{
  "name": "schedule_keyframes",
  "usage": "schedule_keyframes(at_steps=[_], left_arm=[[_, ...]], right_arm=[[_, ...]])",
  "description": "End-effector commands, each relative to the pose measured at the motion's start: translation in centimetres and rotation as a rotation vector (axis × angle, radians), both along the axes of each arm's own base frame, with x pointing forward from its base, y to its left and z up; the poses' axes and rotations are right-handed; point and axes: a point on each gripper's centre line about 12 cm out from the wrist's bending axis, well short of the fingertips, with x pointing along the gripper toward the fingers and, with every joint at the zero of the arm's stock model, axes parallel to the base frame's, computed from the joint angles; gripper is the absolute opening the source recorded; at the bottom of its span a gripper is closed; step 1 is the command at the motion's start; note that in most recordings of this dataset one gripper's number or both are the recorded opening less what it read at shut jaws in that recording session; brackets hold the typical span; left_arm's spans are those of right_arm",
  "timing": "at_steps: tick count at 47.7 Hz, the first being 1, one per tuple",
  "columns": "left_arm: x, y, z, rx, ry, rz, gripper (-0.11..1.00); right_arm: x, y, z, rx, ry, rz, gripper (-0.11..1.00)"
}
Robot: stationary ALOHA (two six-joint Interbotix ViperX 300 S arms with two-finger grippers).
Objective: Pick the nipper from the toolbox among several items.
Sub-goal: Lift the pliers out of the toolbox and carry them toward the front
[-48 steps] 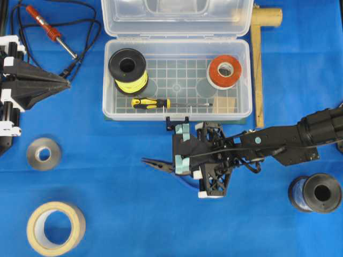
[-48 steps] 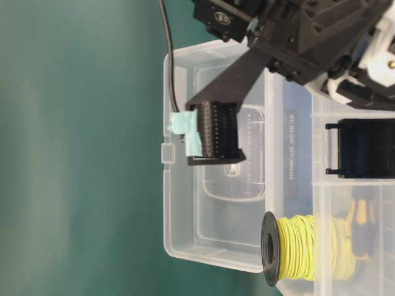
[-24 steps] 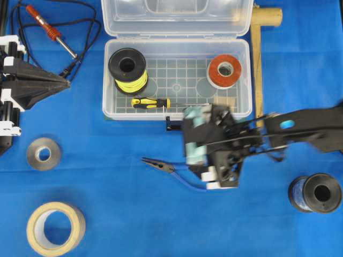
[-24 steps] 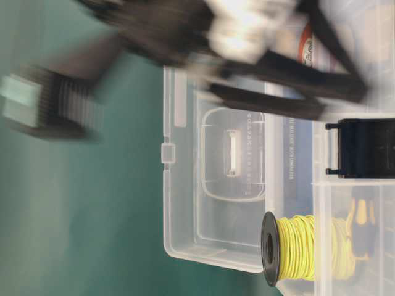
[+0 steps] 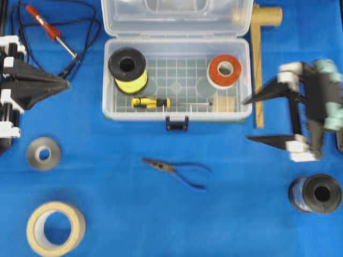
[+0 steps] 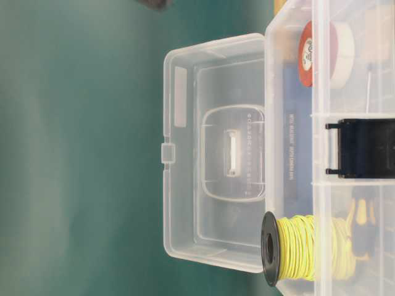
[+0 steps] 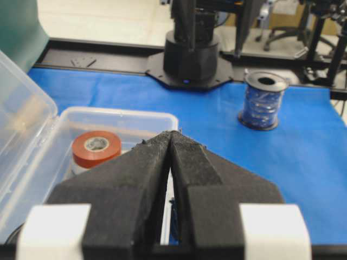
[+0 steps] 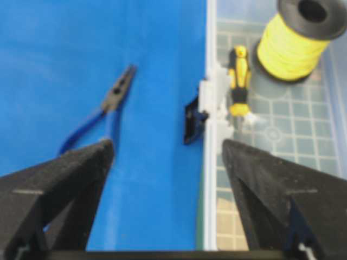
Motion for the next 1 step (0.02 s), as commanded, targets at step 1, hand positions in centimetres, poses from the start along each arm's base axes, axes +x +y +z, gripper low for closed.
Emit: schedule_keyframes(at_steps=[1], left_arm=[[0.14,-0.05,0.42,-0.001,-0.012,-0.003,0.00]], right_arm=[[-2.24,-0.57,0.15,0.011,-0.100,-0.008,0.81]])
